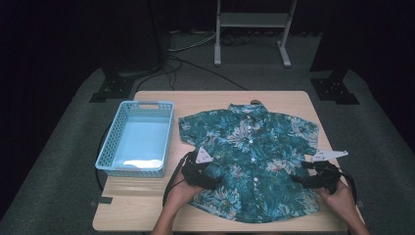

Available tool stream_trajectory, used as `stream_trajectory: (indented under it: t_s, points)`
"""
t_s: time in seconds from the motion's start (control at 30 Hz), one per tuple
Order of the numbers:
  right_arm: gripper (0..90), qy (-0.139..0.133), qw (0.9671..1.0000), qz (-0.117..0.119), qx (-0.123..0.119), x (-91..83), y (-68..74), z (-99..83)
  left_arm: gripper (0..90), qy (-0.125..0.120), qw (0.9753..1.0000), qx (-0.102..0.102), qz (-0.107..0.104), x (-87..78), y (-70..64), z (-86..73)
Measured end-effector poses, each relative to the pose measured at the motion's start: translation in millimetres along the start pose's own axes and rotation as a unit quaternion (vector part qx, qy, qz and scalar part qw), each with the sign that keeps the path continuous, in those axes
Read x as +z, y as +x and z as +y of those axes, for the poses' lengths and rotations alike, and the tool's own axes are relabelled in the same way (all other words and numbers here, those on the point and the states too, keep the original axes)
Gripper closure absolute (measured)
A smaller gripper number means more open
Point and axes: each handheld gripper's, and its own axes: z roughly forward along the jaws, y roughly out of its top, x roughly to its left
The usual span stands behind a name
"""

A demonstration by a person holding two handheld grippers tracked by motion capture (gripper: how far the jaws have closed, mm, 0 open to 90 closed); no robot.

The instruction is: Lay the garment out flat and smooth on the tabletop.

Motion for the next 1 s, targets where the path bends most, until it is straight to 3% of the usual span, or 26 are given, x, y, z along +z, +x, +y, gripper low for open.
stream_trajectory:
  t_s: [0.37,1.0]
  points:
    - [22.4,0.001,1.0000,0.004,-0.009,-6.3,11.7,-11.9,9.0,-0.004,1.0000,-0.004,0.005,-12.3,-6.1,-17.4]
    - [22.4,-0.006,0.9999,0.003,-0.008,-26.3,20.8,-31.1,9.1,-0.017,0.9998,0.001,0.008,-31.3,-16.3,-30.4]
